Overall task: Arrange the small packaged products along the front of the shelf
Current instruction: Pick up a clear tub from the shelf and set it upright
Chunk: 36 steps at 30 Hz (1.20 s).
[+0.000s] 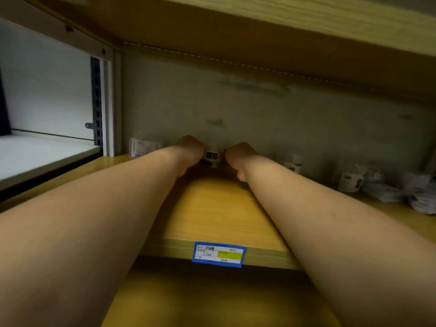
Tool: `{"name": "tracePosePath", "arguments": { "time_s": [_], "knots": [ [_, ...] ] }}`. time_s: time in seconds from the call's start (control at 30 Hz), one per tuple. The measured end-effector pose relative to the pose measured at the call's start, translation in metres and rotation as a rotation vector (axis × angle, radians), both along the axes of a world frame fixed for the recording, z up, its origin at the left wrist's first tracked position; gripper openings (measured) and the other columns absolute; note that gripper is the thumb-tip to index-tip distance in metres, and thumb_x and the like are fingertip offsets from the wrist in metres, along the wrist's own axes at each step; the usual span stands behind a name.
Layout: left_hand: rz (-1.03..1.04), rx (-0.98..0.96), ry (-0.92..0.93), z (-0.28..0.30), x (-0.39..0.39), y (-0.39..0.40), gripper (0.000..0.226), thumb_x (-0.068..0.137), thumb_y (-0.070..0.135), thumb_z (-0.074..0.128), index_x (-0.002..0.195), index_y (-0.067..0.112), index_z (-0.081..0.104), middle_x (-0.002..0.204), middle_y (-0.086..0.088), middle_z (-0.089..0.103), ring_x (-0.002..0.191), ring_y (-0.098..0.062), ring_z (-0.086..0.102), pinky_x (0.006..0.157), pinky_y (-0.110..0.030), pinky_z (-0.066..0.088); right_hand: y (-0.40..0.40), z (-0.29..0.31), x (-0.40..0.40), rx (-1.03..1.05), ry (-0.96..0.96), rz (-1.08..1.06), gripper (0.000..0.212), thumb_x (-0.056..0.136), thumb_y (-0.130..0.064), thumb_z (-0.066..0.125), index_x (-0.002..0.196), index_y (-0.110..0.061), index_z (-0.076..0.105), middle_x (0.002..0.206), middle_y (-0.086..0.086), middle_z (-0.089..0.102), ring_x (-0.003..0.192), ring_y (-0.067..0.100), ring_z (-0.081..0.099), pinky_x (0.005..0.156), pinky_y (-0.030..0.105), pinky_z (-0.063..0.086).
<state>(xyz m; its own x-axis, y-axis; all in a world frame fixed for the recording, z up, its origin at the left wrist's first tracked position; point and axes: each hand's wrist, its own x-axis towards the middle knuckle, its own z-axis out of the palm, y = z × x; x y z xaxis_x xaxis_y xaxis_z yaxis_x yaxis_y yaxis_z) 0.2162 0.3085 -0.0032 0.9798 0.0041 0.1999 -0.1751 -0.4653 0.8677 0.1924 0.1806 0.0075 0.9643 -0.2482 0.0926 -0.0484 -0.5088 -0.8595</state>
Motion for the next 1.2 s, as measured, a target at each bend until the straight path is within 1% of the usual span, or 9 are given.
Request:
{"name": "tracePosePath", "arguments": {
  "time_s": [0.1, 0.23, 0.4, 0.5, 0.63, 0.77, 0.87, 1.13, 1.2],
  "knots": [
    [-0.014, -0.07, 0.063, -0.006, 0.004, 0.004, 0.021, 0.095, 0.016, 0.046, 0.097, 0.007, 0.065, 0.097, -0.014, 0.068, 0.092, -0.033, 0.066, 0.081, -0.041, 0.055, 0.002, -0.007, 0.004, 0.028, 0.025, -0.029, 0.015, 0.099, -0.019, 0.048, 0.101, -0.009, 0.06, 0.092, 0.008, 0.06, 0.077, 0.02, 0.057, 0.058, 0.025, 0.043],
    [-0.024, -0.067, 0.08, -0.008, 0.002, 0.004, 0.021, 0.095, 0.017, 0.046, 0.101, 0.009, 0.064, 0.105, -0.015, 0.068, 0.1, -0.034, 0.065, 0.095, -0.048, 0.053, 0.001, -0.007, 0.003, 0.043, 0.042, -0.001, 0.014, 0.101, -0.018, 0.046, 0.1, -0.009, 0.057, 0.089, 0.008, 0.054, 0.07, 0.018, 0.05, 0.055, 0.023, 0.04],
    [0.05, 0.024, 0.056, -0.002, -0.017, -0.001, 0.016, 0.099, 0.016, 0.043, 0.089, 0.011, 0.055, 0.089, -0.011, 0.058, 0.074, -0.025, 0.053, 0.061, -0.03, 0.044, -0.001, -0.006, -0.001, 0.061, 0.063, -0.007, 0.024, 0.102, -0.014, 0.045, 0.078, -0.011, 0.049, 0.084, 0.007, 0.05, 0.069, 0.016, 0.047, 0.061, 0.023, 0.042],
    [0.151, 0.052, -0.029, 0.003, -0.028, -0.011, 0.012, 0.099, 0.014, 0.044, 0.094, 0.01, 0.053, 0.096, -0.012, 0.058, 0.074, -0.025, 0.053, 0.057, -0.031, 0.042, -0.005, -0.004, -0.012, 0.05, 0.036, -0.039, 0.024, 0.101, -0.011, 0.043, 0.078, -0.013, 0.048, 0.083, 0.006, 0.05, 0.066, 0.015, 0.045, 0.054, 0.021, 0.038],
    [0.214, 0.176, -0.197, 0.016, -0.04, -0.032, 0.053, 0.103, 0.031, 0.044, 0.148, 0.005, 0.034, 0.152, -0.017, 0.038, 0.133, -0.034, 0.045, 0.102, -0.039, 0.042, -0.015, 0.003, -0.033, 0.084, -0.02, -0.037, 0.027, 0.101, -0.006, 0.037, 0.121, -0.004, 0.056, 0.113, 0.014, 0.056, 0.078, 0.017, 0.049, 0.062, 0.024, 0.042],
    [0.118, 0.149, -0.417, 0.022, -0.059, -0.058, 0.057, 0.104, 0.034, 0.043, 0.155, 0.014, 0.026, 0.159, -0.009, 0.03, 0.144, -0.029, 0.033, 0.115, -0.038, 0.034, -0.037, 0.009, -0.066, 0.087, -0.078, -0.049, 0.041, 0.101, -0.008, 0.039, 0.139, 0.002, 0.048, 0.142, 0.021, 0.05, 0.106, 0.026, 0.052, 0.086, 0.036, 0.043],
    [-0.039, 0.15, -0.479, 0.018, -0.071, -0.088, 0.05, 0.103, 0.031, 0.044, 0.151, 0.017, 0.036, 0.155, -0.007, 0.038, 0.14, -0.026, 0.039, 0.112, -0.034, 0.033, -0.064, 0.012, -0.087, 0.048, -0.146, -0.103, 0.038, 0.1, -0.01, 0.039, 0.134, -0.001, 0.055, 0.137, 0.02, 0.055, 0.123, 0.036, 0.055, 0.096, 0.04, 0.048],
    [-0.276, 0.301, -0.359, 0.009, -0.127, -0.195, 0.048, 0.099, 0.026, 0.051, 0.143, 0.008, 0.046, 0.146, -0.016, 0.051, 0.133, -0.032, 0.048, 0.109, -0.033, 0.037, -0.178, 0.025, -0.157, 0.103, -0.26, -0.335, 0.018, 0.096, -0.016, 0.045, 0.108, -0.012, 0.057, 0.108, 0.008, 0.06, 0.095, 0.029, 0.058, 0.084, 0.034, 0.05],
    [-0.305, 0.298, -0.368, 0.012, -0.143, -0.231, 0.054, 0.099, 0.028, 0.053, 0.147, 0.007, 0.041, 0.149, -0.014, 0.047, 0.137, -0.03, 0.044, 0.112, -0.033, 0.033, -0.212, 0.026, -0.172, 0.086, -0.255, -0.363, 0.025, 0.091, -0.017, 0.046, 0.111, -0.01, 0.06, 0.104, 0.013, 0.064, 0.085, 0.029, 0.061, 0.069, 0.033, 0.051]
  ]
}}
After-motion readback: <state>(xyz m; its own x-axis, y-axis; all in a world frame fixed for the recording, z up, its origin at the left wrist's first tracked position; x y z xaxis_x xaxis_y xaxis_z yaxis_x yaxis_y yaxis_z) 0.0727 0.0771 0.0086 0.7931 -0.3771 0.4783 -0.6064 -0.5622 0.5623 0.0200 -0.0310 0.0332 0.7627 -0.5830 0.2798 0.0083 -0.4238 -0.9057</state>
